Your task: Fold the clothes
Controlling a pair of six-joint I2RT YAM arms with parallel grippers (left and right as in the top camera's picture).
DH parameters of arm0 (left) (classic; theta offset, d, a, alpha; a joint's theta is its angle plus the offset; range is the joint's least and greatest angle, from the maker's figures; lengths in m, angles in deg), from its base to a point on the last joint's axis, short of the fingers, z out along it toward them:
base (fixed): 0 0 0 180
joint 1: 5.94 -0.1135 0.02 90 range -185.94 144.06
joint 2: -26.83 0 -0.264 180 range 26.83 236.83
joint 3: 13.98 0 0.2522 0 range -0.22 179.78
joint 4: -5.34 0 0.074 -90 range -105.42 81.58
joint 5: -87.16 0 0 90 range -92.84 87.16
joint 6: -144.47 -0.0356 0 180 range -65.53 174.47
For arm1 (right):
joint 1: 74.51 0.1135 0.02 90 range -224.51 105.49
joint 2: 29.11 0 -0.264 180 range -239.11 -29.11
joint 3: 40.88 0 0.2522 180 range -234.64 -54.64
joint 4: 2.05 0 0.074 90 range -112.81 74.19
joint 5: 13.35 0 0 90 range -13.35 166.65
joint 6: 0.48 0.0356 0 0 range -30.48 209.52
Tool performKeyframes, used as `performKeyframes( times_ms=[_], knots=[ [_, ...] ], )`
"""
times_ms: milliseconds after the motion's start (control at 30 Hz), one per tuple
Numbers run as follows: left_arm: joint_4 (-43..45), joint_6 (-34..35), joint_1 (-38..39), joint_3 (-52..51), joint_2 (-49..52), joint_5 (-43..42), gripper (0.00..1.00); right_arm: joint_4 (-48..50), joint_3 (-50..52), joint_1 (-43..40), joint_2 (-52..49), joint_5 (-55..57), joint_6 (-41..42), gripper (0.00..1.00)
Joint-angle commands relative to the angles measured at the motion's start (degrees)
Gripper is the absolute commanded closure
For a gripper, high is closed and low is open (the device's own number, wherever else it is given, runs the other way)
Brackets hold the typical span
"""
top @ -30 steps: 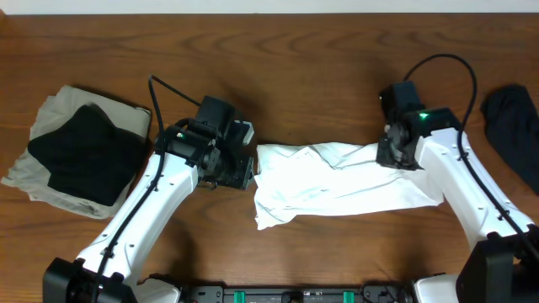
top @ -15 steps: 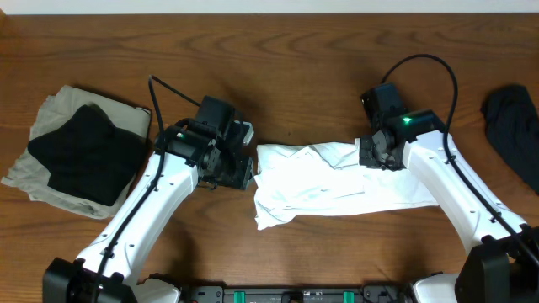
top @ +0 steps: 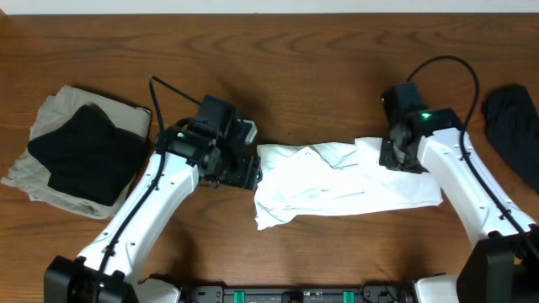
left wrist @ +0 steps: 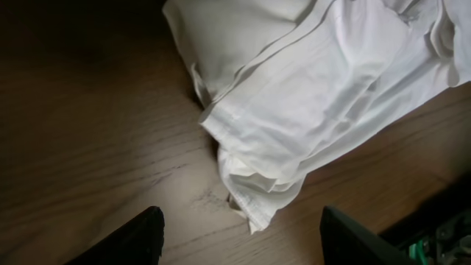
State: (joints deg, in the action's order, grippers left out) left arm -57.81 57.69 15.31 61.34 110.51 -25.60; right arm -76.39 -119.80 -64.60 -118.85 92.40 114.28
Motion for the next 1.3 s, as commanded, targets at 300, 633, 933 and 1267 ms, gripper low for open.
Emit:
performKeyframes(
  times_ms=[300, 633, 933, 1267],
  knots=[
    [5.22, 0.31, 0.09, -1.14, 13.79, -6.14, 0.31, -1.49, 0.37, -3.65, 0.46, 1.64, -2.73, 0.78],
    [10.54, 0.57, 0.79, -1.14, 22.73, -10.32, 0.31, -2.05, 0.37, -3.63, 0.48, 1.64, -2.73, 0.78],
    [17.79, 4.42, 7.65, -1.14, 26.05, -15.61, 0.35, -2.25, 0.37, -3.63, 0.48, 1.62, -2.73, 0.79],
    [12.0, 4.26, 4.55, -0.9, 23.17, -9.18, 0.94, -3.26, 0.35, -3.65, 0.66, 1.64, -2.73, 0.83]
  ],
)
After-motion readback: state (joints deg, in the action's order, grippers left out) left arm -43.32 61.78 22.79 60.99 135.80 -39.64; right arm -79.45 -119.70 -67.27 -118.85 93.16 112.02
